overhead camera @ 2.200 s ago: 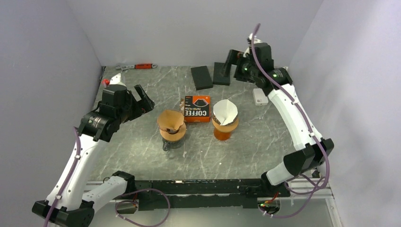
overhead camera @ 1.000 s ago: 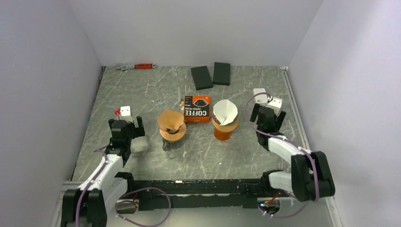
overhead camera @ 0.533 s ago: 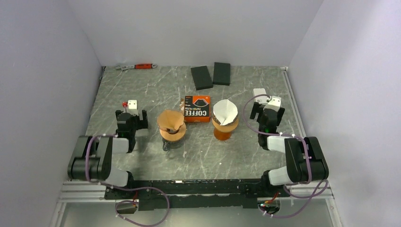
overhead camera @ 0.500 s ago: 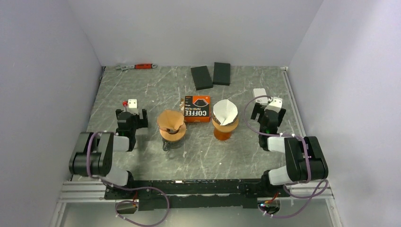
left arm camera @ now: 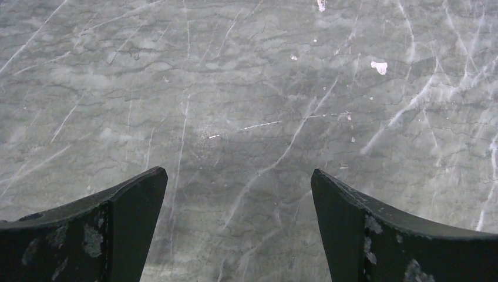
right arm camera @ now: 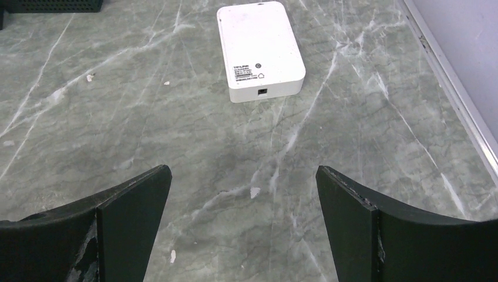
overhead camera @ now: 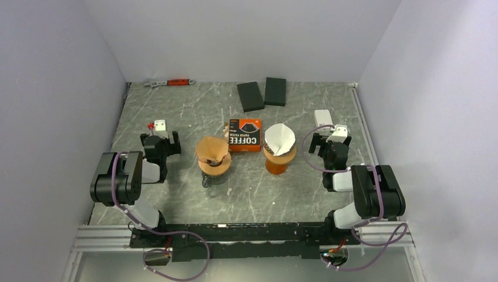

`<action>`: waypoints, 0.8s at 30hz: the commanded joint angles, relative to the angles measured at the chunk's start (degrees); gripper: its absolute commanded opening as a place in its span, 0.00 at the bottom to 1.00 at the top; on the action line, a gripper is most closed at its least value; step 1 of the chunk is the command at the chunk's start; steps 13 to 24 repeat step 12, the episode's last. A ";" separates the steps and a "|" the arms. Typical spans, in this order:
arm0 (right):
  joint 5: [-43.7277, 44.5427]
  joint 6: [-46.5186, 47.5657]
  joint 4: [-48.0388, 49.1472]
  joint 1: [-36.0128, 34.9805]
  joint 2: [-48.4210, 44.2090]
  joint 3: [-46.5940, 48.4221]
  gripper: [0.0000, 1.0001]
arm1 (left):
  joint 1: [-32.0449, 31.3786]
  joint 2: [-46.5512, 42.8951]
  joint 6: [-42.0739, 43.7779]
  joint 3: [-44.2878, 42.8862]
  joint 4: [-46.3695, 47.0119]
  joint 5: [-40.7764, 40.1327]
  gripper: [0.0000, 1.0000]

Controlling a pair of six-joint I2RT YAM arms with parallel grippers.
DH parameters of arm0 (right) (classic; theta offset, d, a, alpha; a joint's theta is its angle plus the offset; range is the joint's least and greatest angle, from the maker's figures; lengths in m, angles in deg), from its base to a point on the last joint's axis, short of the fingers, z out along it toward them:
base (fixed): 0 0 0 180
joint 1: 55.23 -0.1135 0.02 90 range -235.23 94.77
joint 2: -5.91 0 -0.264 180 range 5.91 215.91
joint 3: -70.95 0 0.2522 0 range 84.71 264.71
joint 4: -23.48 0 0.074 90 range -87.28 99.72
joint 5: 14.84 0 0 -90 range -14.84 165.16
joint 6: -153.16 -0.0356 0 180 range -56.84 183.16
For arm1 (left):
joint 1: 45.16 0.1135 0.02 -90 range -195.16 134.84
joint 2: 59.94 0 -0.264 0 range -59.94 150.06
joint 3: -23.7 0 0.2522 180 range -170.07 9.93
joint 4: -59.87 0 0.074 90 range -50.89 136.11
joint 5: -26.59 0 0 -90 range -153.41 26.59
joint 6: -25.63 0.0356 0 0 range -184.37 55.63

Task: Place the coffee filter in the dripper

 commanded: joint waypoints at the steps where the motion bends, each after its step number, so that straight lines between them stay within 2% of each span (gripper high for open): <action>1: -1.60 0.62 4.17 0.12 -0.45 0.99 1.00 | -0.02 -0.08 -0.70 -1.15 2.80 -0.24 0.99; 24: -1.53 0.62 4.03 0.10 -0.44 0.99 1.00 | 0.92 0.03 -0.85 -1.53 1.91 1.79 1.00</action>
